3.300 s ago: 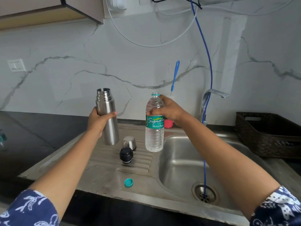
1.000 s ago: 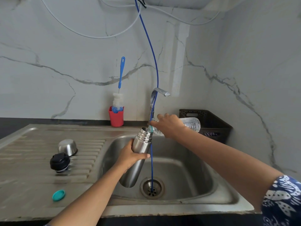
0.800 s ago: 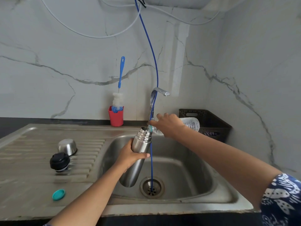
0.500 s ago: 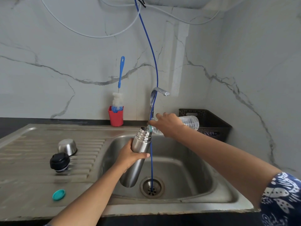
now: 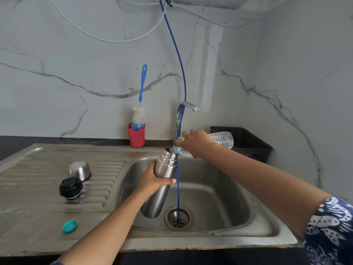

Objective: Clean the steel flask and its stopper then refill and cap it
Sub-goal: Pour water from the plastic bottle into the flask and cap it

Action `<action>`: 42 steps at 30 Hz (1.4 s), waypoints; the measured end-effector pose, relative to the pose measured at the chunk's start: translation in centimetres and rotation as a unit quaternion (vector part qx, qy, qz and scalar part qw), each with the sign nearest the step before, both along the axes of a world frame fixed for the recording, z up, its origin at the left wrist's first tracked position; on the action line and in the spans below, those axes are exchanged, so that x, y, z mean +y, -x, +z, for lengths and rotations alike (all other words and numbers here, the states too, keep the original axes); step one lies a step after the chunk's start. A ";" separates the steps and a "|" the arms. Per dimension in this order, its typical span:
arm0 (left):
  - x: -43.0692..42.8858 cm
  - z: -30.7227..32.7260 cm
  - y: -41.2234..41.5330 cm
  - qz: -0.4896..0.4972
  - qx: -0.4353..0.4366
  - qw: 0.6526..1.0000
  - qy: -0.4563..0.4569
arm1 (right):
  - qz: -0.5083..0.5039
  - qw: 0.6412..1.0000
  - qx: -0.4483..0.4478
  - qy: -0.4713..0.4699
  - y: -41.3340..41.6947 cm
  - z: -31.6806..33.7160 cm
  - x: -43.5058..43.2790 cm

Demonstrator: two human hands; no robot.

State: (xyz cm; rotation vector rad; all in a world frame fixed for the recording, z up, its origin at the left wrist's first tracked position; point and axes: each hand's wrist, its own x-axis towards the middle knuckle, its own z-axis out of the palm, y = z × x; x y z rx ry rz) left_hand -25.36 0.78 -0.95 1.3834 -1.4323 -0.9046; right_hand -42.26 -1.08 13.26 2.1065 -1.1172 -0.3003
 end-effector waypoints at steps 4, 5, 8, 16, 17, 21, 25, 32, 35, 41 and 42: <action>0.0 0.0 0.0 0.001 0.000 1.000 0.005 | 0.011 1.000 0.018 0.010 -0.1 0.3 0.1; 0.0 0.0 0.0 0.001 0.000 1.000 0.006 | 0.012 1.000 0.021 0.012 -0.2 0.3 0.0; 0.1 0.0 0.0 0.002 0.005 1.000 0.010 | 0.010 1.000 0.022 0.016 -0.3 0.3 0.0; 0.1 -0.1 -0.2 0.006 0.008 1.000 0.018 | 0.007 0.999 0.038 0.016 -0.7 0.7 0.2; 0.0 -0.1 -0.2 0.006 0.008 1.000 0.019 | 0.005 0.999 0.037 0.015 -0.7 0.7 0.2; 0.0 -0.1 -0.2 0.001 0.010 1.000 0.016 | 0.007 0.999 0.041 0.015 -0.7 0.7 0.4; 0.1 -0.1 -0.2 0.004 0.013 1.000 0.016 | 0.006 0.999 0.046 0.013 -0.8 0.8 0.5; 0.1 -0.1 -0.2 0.006 0.022 1.000 0.019 | 0.001 0.998 0.054 0.009 -1.0 1.4 1.2; 0.1 -0.1 -0.2 0.004 0.021 1.000 0.020 | 0.003 0.998 0.061 0.013 -1.2 1.6 1.4; 0.1 -0.2 -0.1 0.003 0.033 0.999 0.020 | 0.007 0.997 0.070 0.022 -1.4 1.8 1.5; 0.1 -0.2 -0.2 0.003 0.034 0.999 0.021 | 0.005 0.997 0.071 0.021 -1.4 1.9 1.6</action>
